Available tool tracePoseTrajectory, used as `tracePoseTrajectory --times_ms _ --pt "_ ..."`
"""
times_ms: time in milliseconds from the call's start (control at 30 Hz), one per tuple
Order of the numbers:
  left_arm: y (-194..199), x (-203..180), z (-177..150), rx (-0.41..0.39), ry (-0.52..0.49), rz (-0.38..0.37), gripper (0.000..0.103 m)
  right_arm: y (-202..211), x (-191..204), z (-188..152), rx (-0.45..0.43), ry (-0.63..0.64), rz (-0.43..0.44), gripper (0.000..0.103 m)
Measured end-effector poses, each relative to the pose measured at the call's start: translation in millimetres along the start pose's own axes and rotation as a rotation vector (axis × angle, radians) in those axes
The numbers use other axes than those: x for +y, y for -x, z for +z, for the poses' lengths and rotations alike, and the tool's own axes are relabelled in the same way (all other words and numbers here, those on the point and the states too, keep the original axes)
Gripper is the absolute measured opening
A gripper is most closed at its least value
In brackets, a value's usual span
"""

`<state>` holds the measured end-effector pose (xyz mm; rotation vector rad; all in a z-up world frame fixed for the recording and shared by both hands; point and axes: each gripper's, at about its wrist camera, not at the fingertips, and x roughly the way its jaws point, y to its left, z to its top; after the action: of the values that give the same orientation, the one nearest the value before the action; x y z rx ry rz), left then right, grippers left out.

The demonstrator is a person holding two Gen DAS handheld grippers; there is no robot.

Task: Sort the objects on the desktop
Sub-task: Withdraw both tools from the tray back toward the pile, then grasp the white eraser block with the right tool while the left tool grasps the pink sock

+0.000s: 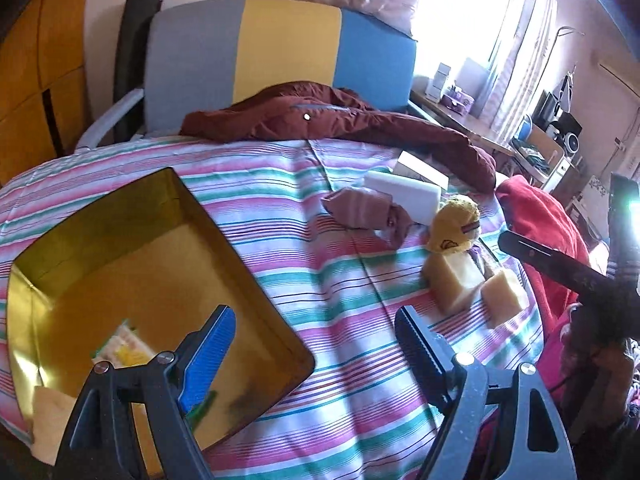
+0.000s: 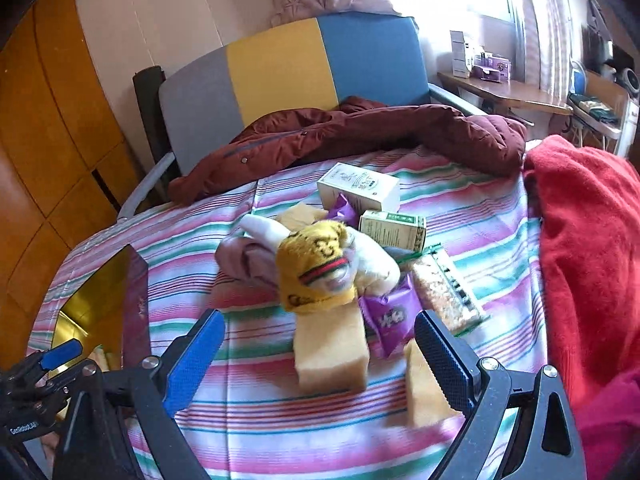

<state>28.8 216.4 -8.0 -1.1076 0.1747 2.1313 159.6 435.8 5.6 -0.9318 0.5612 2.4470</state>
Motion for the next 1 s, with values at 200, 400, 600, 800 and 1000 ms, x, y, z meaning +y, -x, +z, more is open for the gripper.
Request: tracePoseTrajectory --times_ms 200,400,600,800,1000 --pt "-10.3 -12.8 14.5 0.012 -0.001 -0.037 0.088 -12.4 2.4 28.3 -0.013 0.017 0.031 0.095" --pt "-24.4 -16.6 27.1 0.042 -0.001 -0.027 0.097 -30.2 14.8 64.0 0.004 0.068 0.134 0.073" --pt "-27.4 -7.3 36.1 0.044 0.03 -0.023 0.096 -68.9 56.7 73.9 0.105 0.311 0.154 0.051" --pt "-32.4 -2.0 42.8 0.049 0.035 0.013 0.095 -116.7 70.7 60.2 0.209 0.469 0.074 0.032" --pt "-48.9 -3.9 51.1 0.091 0.073 0.014 0.077 -110.7 53.6 58.5 0.169 0.389 0.151 0.025"
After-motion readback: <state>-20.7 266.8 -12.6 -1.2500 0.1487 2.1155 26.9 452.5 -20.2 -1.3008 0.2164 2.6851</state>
